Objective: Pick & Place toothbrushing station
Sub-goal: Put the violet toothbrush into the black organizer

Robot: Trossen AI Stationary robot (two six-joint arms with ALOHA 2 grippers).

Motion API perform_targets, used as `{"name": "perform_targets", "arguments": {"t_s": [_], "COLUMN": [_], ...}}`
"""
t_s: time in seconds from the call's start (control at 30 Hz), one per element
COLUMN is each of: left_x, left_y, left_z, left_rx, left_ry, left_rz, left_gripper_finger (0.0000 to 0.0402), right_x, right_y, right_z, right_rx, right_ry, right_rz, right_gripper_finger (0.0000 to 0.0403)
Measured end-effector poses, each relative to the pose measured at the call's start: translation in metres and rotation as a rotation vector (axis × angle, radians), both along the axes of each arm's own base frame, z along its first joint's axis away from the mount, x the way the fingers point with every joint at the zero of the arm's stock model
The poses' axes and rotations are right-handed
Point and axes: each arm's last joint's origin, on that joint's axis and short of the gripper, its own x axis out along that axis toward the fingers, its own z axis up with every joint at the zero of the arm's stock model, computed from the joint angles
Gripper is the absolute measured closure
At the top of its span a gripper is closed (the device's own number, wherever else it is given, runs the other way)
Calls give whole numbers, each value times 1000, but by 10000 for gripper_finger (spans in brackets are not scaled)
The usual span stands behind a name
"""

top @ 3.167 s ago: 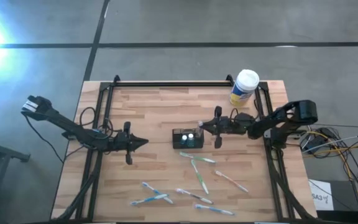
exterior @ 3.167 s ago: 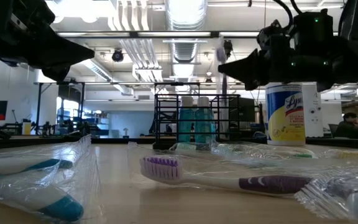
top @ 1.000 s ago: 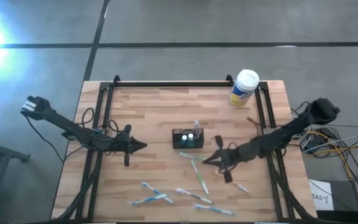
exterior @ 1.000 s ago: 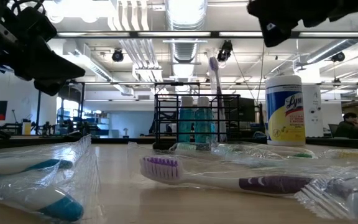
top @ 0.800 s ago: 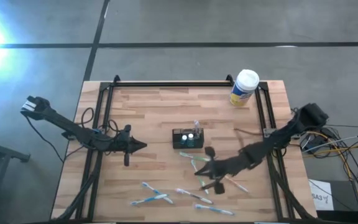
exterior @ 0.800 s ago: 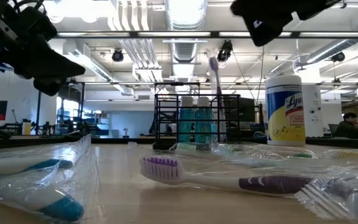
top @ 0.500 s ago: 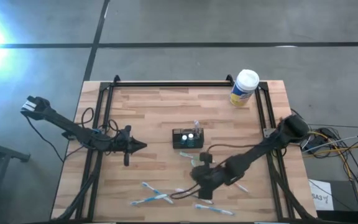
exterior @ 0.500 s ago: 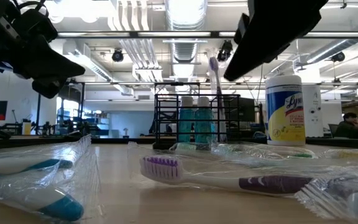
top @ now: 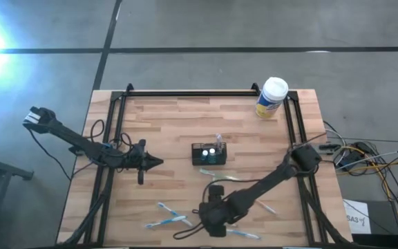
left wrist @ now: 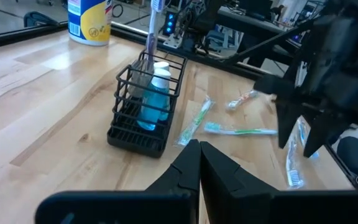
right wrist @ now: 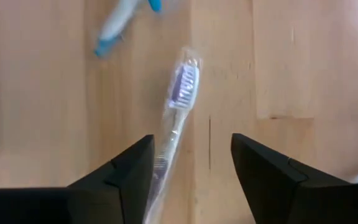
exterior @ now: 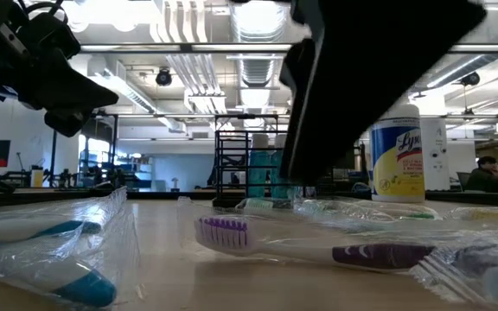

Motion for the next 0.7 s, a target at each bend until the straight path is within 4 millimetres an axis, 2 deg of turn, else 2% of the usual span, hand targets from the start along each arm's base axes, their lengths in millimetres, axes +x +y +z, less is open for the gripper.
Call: {"name": "perform_targets", "arguments": {"t_s": [0.23,0.47,0.57,0.7], "left_x": [0,0,0,0], "left_y": [0,0,0,0], "left_z": [0,0,0,0], "left_rx": [-1,0,0,-1], "left_ry": [0,0,0,0], "left_rz": [0,1,0,0], "left_gripper_finger": [394,394,394,394], "right_x": [0,0,0,1], "right_y": [2,2,1,-1], "right_z": [-28,-35,-33,-31], "right_rx": [-18,-13,-19,-16], "right_ry": [68,91,84,84], "right_rz": [-2,10,27,35], "right_gripper_finger": [190,205,230,298]}}
